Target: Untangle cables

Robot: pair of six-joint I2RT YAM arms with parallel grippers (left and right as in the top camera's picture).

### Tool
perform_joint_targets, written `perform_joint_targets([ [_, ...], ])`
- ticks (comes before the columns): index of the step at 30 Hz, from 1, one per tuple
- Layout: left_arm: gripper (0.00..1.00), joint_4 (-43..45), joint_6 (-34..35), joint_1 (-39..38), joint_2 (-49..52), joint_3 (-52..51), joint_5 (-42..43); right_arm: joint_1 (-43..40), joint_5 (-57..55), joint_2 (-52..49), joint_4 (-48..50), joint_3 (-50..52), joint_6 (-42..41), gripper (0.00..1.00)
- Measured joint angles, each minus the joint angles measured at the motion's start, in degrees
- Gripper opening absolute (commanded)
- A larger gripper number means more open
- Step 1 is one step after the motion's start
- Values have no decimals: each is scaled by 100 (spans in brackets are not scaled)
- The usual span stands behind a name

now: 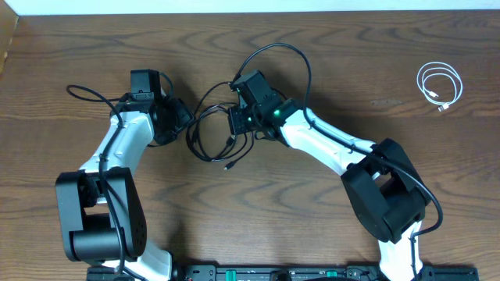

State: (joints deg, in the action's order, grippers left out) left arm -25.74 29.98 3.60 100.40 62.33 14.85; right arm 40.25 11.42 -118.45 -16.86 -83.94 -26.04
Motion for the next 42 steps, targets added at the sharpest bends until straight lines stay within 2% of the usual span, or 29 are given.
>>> perform_joint_targets([
  [14, 64, -13, -55, 0, 0, 0, 7, 120, 57, 0, 0, 0, 643, 1],
  [15, 63, -31, -129, 0, 0, 0, 42, 118, 48, 2, -2, 0, 658, 1],
  [17, 56, -44, -310, 0, 0, 0, 184, 120, -13, 2, -9, 0, 680, 1],
  [21, 55, 35, -940, 0, 0, 0, 640, 118, -122, 2, -42, 0, 702, 1],
  [23, 46, 42, -1182, -4, 0, 0, 785, 118, -146, 2, -44, 0, 704, 1],
  [24, 39, 44, -1287, -4, 0, 0, 841, 120, -166, 2, -42, 0, 706, 1],
  [25, 26, 44, -1346, -4, 0, 0, 874, 120, -181, 0, -39, 0, 706, 1],
  [26, 19, 46, -1523, -7, 0, 0, 909, 118, -190, 2, -39, 0, 706, 1],
  [27, 15, 46, -1528, -11, 0, 0, 927, 118, -201, 0, -37, 0, 704, 1],
  [32, 17, 42, -1803, -116, 0, 0, 925, 107, -212, 0, -37, 0, 702, 1],
  [33, 24, 42, -1825, -146, 0, 0, 901, 101, -212, 0, -37, 0, 702, 1],
  [36, 35, 55, -1851, -243, 0, -7, 791, 76, -201, 0, -37, 0, 702, 1],
  [42, 42, 120, -1937, -409, 0, -72, 492, 59, -201, 2, -39, 0, 702, 1],
])
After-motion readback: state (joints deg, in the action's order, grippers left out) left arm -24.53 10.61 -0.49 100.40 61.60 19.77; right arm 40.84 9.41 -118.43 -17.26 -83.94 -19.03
